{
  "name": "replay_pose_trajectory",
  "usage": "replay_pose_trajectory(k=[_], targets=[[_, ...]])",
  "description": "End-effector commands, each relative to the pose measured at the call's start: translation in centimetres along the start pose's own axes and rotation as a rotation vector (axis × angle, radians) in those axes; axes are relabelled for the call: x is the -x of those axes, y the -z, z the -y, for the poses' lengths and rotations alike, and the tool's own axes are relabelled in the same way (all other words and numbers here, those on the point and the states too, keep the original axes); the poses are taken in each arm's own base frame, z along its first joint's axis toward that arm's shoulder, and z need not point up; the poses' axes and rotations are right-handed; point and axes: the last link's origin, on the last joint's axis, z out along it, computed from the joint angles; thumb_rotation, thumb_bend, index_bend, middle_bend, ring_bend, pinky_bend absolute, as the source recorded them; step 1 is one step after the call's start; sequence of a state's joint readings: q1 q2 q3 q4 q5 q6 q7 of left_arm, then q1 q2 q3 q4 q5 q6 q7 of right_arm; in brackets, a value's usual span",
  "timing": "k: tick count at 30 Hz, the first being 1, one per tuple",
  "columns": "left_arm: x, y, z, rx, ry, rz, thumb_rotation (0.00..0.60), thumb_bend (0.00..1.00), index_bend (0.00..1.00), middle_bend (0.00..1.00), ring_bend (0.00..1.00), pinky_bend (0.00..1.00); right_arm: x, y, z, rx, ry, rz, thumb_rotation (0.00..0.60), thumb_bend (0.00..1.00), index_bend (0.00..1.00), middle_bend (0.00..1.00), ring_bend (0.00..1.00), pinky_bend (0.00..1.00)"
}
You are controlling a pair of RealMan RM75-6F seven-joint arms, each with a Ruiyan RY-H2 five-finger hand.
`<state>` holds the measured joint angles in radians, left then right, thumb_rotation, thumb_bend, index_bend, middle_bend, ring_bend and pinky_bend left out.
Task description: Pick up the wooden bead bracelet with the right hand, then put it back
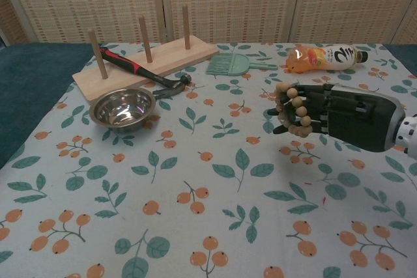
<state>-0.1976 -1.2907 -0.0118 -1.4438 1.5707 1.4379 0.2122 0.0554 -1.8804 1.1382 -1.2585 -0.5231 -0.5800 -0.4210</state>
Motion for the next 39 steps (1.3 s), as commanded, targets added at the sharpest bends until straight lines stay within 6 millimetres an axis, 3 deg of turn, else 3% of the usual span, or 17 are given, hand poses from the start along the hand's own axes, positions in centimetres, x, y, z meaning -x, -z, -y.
replay_pose_trajectory(k=[1,6,10,12,23,29,33,39], targets=[[0.0,0.0,0.0,-0.001,0.000,-0.001,0.600,0.44,0.02,0.00,0.00,0.17,-0.2,0.1,0.1,-0.004,0.004,-0.008,0.515,0.86,0.48,0.56,0.14,0.27],[0.0,0.0,0.0,-0.001,-0.001,0.000,0.600,0.44,0.02,0.00,0.00,0.17,-1.0,0.4,0.5,-0.051,-0.032,-0.062,0.594,0.88,0.50,0.57,0.16,0.31],[0.0,0.0,0.1,-0.002,-0.001,0.000,0.600,0.44,0.02,0.00,0.00,0.17,-1.8,0.6,0.8,-0.103,-0.107,-0.112,0.600,0.88,0.54,0.59,0.19,0.34],[0.0,0.0,0.1,-0.002,-0.001,0.000,0.600,0.44,0.02,0.00,0.00,0.17,-2.6,0.5,1.0,-0.106,-0.060,-0.154,0.600,0.88,0.54,0.59,0.19,0.34],[0.0,0.1,0.1,-0.003,-0.001,0.002,0.600,0.44,0.02,0.00,0.00,0.17,-6.9,1.6,2.1,-0.096,0.564,-0.437,0.600,0.88,0.56,0.60,0.19,0.34],[0.1,0.1,0.0,-0.003,-0.004,0.005,0.600,0.44,0.02,0.00,0.00,0.17,-9.5,2.7,2.4,0.021,1.068,-0.468,0.600,0.88,0.56,0.60,0.19,0.34],[0.2,0.1,-0.2,0.003,-0.004,0.007,0.600,0.44,0.02,0.00,0.00,0.17,-10.4,2.9,1.0,0.142,1.370,-0.405,0.600,0.88,0.56,0.61,0.19,0.34],[0.2,0.1,-0.3,0.005,-0.004,0.007,0.600,0.44,0.02,0.00,0.00,0.17,-10.6,3.0,-1.6,0.232,1.542,-0.334,0.600,0.88,0.56,0.61,0.19,0.34]])
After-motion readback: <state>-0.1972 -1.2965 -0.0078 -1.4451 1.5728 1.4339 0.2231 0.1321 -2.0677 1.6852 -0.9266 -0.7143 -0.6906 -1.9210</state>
